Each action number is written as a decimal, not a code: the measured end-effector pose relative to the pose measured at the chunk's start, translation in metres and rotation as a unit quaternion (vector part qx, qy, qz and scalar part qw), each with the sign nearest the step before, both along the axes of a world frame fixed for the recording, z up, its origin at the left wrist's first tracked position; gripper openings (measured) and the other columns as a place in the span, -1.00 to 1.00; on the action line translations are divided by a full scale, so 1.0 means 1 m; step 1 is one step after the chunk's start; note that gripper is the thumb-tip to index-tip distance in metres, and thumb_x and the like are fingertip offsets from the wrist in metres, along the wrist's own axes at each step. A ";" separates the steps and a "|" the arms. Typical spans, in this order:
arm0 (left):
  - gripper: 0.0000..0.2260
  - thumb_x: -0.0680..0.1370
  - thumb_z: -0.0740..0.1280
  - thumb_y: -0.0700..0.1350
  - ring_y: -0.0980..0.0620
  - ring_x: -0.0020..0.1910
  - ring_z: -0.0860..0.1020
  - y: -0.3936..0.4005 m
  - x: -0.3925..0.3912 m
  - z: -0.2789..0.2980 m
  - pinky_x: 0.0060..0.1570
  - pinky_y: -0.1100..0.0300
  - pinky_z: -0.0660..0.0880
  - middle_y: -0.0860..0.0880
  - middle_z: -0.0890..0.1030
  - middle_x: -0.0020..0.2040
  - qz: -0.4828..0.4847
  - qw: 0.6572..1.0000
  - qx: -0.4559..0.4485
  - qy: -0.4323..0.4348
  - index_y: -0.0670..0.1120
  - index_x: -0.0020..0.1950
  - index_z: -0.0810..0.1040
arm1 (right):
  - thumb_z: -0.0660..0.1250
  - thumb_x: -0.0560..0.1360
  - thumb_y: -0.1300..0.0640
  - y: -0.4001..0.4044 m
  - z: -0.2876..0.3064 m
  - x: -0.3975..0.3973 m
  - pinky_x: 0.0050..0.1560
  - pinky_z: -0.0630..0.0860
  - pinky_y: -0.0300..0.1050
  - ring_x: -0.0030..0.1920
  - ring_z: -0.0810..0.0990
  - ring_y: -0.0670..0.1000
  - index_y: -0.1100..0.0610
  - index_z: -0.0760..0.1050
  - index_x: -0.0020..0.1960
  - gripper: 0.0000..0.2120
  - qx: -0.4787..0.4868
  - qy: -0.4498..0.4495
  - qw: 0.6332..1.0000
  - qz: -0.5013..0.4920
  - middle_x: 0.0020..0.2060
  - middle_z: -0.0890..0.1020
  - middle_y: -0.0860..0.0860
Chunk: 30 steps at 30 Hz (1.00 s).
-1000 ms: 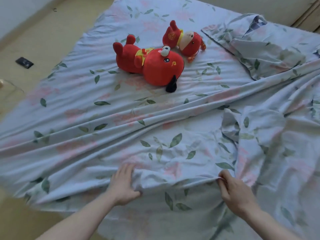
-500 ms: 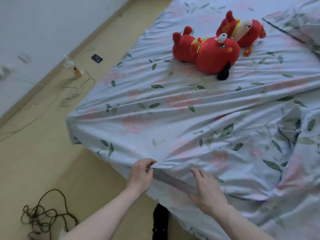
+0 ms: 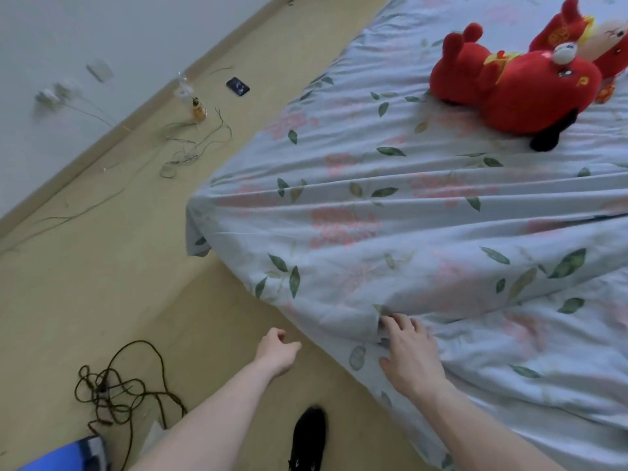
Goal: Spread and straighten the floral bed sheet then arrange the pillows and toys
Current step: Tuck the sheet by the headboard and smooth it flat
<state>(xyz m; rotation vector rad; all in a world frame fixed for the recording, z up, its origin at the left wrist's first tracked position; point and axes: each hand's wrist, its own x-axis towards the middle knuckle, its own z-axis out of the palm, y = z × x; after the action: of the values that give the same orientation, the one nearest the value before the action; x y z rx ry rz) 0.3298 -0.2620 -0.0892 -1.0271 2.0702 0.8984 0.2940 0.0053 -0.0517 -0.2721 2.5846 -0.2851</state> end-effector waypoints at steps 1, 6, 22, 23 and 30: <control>-0.44 0.56 0.40 0.06 -0.08 0.32 0.50 -0.011 -0.002 -0.010 0.31 0.09 0.44 -0.05 0.48 0.42 0.027 0.999 0.016 -0.001 -0.07 0.51 0.37 | 0.38 0.48 0.00 -0.011 -0.008 -0.003 0.34 0.35 0.04 0.42 0.29 0.11 -0.06 0.23 0.49 -0.37 0.017 0.010 1.000 0.012 0.44 0.34 -0.05; -0.37 0.54 0.45 0.04 -0.11 0.32 0.51 -0.020 -0.027 -0.041 0.34 -0.13 0.50 -0.04 0.48 0.43 0.206 0.966 0.149 0.048 -0.06 0.54 0.31 | 0.38 0.49 -0.02 -0.029 -0.024 -0.023 0.34 0.31 0.02 0.38 0.34 0.09 -0.09 0.26 0.42 -0.45 0.086 0.034 0.995 0.028 0.33 0.41 -0.07; -0.80 0.48 0.46 -0.02 -0.03 0.08 0.62 -0.016 -0.047 0.035 0.21 0.07 0.47 -0.04 0.68 0.04 0.395 0.753 0.504 0.148 -0.03 0.07 0.66 | 0.20 0.66 -0.14 0.004 0.038 -0.073 -0.37 0.13 -0.07 -0.49 0.23 -0.05 0.16 0.19 -0.36 -0.45 -0.228 -0.050 0.952 -0.200 -0.52 0.26 -0.08; -0.80 0.51 0.44 -0.07 -0.07 0.17 0.61 -0.008 -0.043 0.040 0.30 0.02 0.47 -0.07 0.68 0.12 0.389 0.748 0.518 0.143 -0.06 0.11 0.64 | 0.19 0.67 -0.15 0.007 0.045 -0.076 -0.33 0.15 -0.07 -0.45 0.26 -0.04 0.18 0.24 -0.37 -0.45 -0.238 -0.073 0.946 -0.207 -0.49 0.29 -0.06; -0.65 0.64 0.35 -0.01 -0.14 0.27 0.61 0.045 -0.017 0.073 0.31 0.00 0.52 -0.16 0.64 0.29 0.360 0.760 0.526 0.132 -0.17 0.36 0.60 | 0.19 0.62 -0.24 0.016 0.068 -0.063 -0.25 0.37 -0.05 -0.35 0.51 -0.07 0.20 0.53 -0.17 -0.49 -0.160 -0.116 0.968 -0.157 -0.39 0.56 -0.14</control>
<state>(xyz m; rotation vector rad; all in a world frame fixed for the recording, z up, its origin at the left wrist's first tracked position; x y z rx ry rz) 0.3125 -0.2175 -0.0159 -1.0082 0.8869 2.3272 0.2307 0.0215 0.0165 0.0595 2.3344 -0.8020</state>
